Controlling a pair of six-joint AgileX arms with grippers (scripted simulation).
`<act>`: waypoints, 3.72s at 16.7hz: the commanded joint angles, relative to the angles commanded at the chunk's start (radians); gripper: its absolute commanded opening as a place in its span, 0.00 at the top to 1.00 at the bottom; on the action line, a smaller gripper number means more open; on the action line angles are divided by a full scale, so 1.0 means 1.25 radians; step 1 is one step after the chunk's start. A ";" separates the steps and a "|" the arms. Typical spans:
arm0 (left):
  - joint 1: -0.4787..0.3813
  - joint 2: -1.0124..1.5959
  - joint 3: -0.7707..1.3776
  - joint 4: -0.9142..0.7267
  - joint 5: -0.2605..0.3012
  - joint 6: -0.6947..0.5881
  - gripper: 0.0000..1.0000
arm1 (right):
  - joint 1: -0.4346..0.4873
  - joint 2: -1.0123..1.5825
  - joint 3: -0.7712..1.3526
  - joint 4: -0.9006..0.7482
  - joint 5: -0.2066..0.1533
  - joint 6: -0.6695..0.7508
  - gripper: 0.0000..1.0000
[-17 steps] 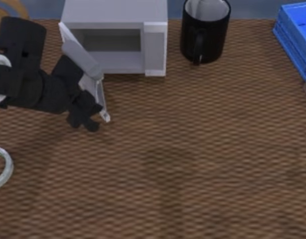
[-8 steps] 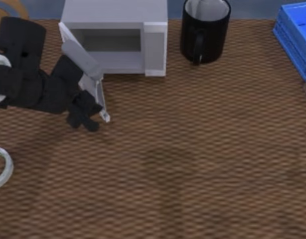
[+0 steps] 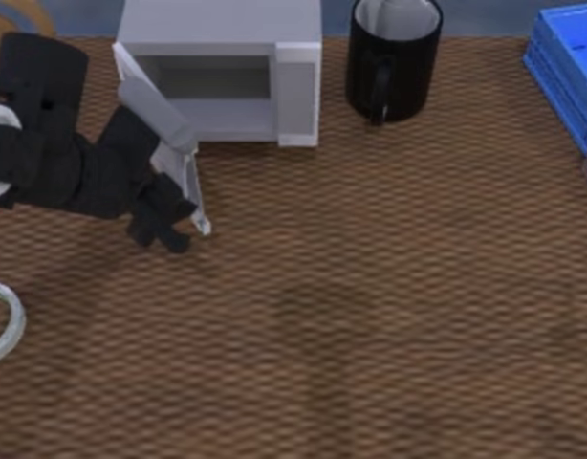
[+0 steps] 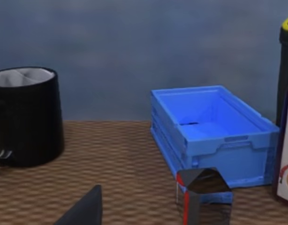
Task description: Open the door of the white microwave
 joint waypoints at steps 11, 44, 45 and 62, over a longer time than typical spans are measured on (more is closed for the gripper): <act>0.049 0.005 0.013 -0.053 0.056 0.107 1.00 | 0.000 0.000 0.000 0.000 0.000 0.000 0.00; 0.083 0.015 0.029 -0.104 0.099 0.194 1.00 | 0.000 0.000 0.000 0.000 0.000 0.000 0.00; 0.083 0.015 0.029 -0.104 0.099 0.194 1.00 | 0.000 0.000 0.000 0.000 0.000 0.000 0.00; 0.083 0.015 0.029 -0.104 0.099 0.194 1.00 | 0.000 0.000 0.000 0.000 0.000 0.000 0.00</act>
